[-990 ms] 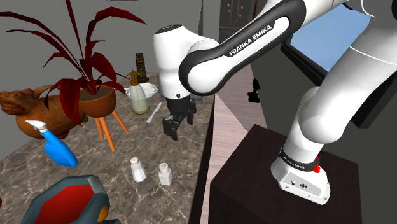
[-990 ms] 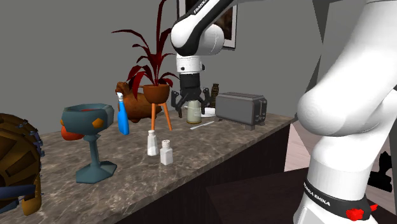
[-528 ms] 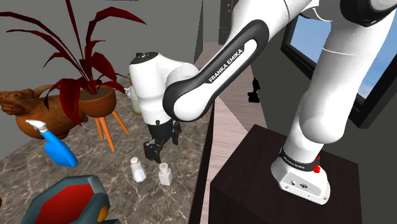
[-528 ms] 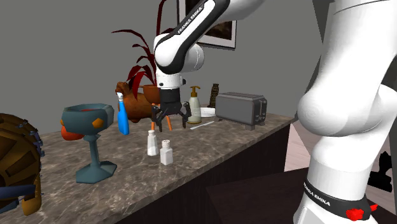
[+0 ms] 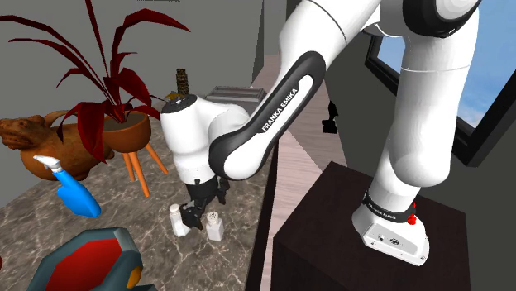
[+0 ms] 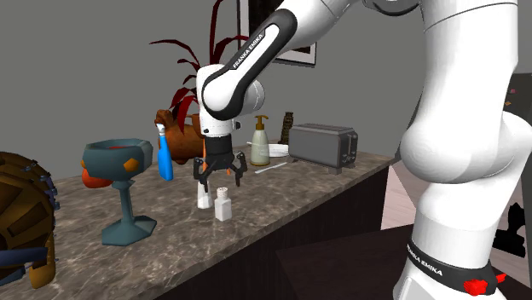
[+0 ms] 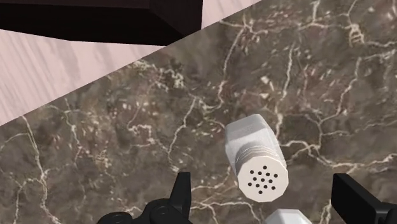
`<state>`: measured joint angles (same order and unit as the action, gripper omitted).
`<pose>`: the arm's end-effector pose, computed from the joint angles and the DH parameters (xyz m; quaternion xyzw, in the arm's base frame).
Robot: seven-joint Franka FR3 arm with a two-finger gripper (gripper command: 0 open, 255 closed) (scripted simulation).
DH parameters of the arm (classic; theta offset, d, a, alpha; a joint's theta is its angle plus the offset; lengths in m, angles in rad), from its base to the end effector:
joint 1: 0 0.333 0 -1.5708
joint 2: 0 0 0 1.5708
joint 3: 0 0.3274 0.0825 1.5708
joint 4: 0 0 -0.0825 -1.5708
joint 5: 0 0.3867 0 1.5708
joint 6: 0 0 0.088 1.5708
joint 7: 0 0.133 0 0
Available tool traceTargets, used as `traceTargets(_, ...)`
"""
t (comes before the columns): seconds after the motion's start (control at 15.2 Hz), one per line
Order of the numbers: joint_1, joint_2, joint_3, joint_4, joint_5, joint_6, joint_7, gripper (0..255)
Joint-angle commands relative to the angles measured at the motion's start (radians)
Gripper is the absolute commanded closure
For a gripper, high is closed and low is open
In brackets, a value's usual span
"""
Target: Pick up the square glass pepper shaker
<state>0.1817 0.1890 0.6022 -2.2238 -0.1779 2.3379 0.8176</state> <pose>0.3874 0.3786 0.2840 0.9989 0.0430 -0.0056 0.0192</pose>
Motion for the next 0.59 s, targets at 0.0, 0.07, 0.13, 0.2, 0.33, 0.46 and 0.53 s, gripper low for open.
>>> traceTargets(0.0, 0.007, 0.026, -0.007, -0.003, -0.023, 0.024, 0.018, 0)
traceTargets(0.07, 0.009, 0.033, -0.009, -0.004, -0.029, 0.03, 0.022, 0)
traceTargets(0.13, 0.009, 0.033, -0.009, -0.004, -0.029, 0.03, 0.022, 0)
traceTargets(0.2, 0.01, 0.035, -0.01, 0.001, -0.031, 0.027, 0.024, 255)
traceTargets(0.33, 0.01, 0.035, -0.01, 0.001, -0.03, 0.027, 0.023, 255)
traceTargets(0.46, 0.01, 0.035, -0.009, 0.001, -0.03, 0.027, 0.023, 255)
traceTargets(0.53, 0.01, 0.034, -0.009, 0.001, -0.03, 0.027, 0.023, 255)
